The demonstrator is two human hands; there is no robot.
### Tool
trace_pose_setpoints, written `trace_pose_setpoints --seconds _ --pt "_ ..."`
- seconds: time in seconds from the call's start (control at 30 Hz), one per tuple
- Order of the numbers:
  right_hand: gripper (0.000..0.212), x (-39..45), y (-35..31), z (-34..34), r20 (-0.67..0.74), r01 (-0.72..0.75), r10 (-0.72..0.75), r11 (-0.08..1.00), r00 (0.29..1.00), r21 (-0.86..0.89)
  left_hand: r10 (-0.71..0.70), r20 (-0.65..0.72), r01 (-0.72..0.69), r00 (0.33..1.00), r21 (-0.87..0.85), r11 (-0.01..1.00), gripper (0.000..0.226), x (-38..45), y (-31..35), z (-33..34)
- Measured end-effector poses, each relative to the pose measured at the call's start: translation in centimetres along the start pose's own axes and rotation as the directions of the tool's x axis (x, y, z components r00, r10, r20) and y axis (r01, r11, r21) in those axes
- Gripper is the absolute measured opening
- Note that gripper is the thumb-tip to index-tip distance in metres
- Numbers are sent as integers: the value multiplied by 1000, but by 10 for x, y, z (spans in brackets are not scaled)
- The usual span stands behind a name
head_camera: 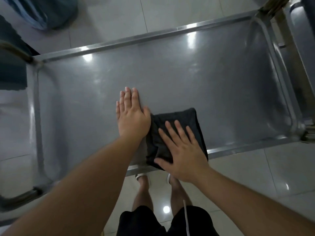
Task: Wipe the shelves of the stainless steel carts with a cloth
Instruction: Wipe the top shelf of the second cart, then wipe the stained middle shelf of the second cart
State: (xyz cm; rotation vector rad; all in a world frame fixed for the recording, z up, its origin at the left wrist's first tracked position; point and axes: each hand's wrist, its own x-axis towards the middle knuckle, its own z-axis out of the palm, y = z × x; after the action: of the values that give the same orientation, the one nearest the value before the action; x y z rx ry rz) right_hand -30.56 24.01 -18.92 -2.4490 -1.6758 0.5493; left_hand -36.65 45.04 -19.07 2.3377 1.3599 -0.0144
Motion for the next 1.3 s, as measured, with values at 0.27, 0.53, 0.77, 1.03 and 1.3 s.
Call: trace_pose_setpoints --seconds 0.27,0.53,0.77,1.03,1.3 --pt "75 -21 -30 -2 140 239 -224 966 965 -100 83 297 -69 951 -59 996 70 14 -17 -58" --pt "67 -33 -82 -28 209 185 -145 965 967 -186 43 438 -31 898 -33 999 64 -80 -65 -97" --pt "56 -3 -126 -91 587 46 49 988 808 -146 30 494 -105 869 124 987 46 -125 -95 -136" --pt "41 -15 -159 -113 337 -113 145 987 930 -112 84 475 -194 876 187 963 50 -147 -104 -171" --pt "34 -32 -161 -140 289 -111 126 992 949 -68 42 368 -112 929 171 979 48 -191 -105 -191"
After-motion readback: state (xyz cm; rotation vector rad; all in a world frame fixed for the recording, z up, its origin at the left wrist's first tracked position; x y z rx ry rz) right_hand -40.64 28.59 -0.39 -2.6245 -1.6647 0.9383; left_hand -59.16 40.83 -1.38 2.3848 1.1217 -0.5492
